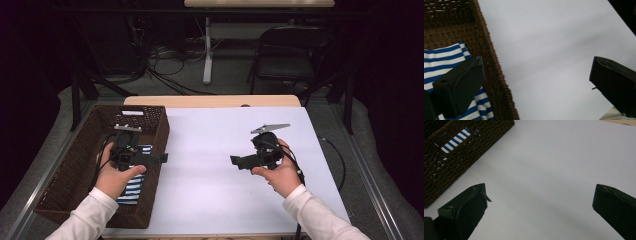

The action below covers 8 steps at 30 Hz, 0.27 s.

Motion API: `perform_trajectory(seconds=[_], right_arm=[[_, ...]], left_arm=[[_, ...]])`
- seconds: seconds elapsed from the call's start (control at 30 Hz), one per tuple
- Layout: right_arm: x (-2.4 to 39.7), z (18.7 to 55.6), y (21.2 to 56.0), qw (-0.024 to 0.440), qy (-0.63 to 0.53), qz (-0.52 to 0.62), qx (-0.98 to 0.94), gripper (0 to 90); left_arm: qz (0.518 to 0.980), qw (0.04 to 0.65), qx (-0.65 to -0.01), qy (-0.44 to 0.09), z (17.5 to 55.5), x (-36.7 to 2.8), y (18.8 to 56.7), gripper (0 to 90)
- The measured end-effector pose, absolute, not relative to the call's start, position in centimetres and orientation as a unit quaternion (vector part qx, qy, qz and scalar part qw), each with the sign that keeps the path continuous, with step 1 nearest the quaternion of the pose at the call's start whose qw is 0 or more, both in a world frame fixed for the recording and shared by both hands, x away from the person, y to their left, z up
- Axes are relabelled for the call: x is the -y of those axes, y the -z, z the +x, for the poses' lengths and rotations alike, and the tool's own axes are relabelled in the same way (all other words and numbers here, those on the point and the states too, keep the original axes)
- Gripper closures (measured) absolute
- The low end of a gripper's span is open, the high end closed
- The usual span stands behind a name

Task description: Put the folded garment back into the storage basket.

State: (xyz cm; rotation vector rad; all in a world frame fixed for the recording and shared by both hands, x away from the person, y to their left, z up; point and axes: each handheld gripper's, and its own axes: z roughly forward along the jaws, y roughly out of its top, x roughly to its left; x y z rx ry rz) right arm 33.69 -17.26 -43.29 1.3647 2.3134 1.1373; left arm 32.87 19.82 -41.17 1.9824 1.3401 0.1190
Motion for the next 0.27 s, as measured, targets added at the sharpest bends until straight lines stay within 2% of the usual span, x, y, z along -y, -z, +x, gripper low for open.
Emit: perform_trajectory(seconds=[0.27], right_arm=[[21.0,32.0,44.8,0.127,-0.390,0.485,-0.773,0.0]], left_arm=[[0.781,0.364,-0.505,-0.056,31.8,-18.1,42.4,0.0]])
